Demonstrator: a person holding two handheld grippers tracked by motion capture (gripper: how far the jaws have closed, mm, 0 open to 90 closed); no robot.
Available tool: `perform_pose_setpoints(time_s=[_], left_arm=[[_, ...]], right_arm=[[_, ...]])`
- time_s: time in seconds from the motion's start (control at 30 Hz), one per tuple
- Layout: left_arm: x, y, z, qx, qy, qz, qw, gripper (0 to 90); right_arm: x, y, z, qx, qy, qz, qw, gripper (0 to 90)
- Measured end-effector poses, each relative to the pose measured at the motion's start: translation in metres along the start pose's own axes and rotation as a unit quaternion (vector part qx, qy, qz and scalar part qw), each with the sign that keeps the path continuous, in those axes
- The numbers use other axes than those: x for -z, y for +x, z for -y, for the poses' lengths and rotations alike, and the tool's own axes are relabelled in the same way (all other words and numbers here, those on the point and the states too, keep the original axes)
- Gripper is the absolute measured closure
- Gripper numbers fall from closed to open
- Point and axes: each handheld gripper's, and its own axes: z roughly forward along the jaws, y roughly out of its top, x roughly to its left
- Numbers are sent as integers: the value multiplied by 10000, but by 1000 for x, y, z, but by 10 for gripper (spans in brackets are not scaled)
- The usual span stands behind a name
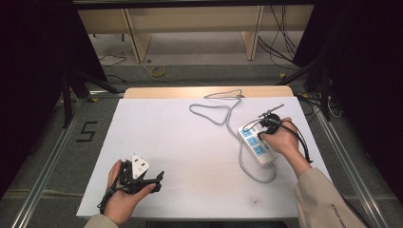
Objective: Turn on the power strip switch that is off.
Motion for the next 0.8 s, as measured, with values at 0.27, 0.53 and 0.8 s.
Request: perform_pose_setpoints(time_s=[0.27,0.53,0.8], left_arm=[[0,0,0,-9,5,8,10000,148],[0,0,0,-8,3,6,10000,148],[0,0,0,-20,16,9,10000,148]], right_arm=[[1,0,1,95,-55,37,9999,900],[9,-1,1,115,-222,40,9997,854],[14,-1,4,113,-319,-7,9994,814]])
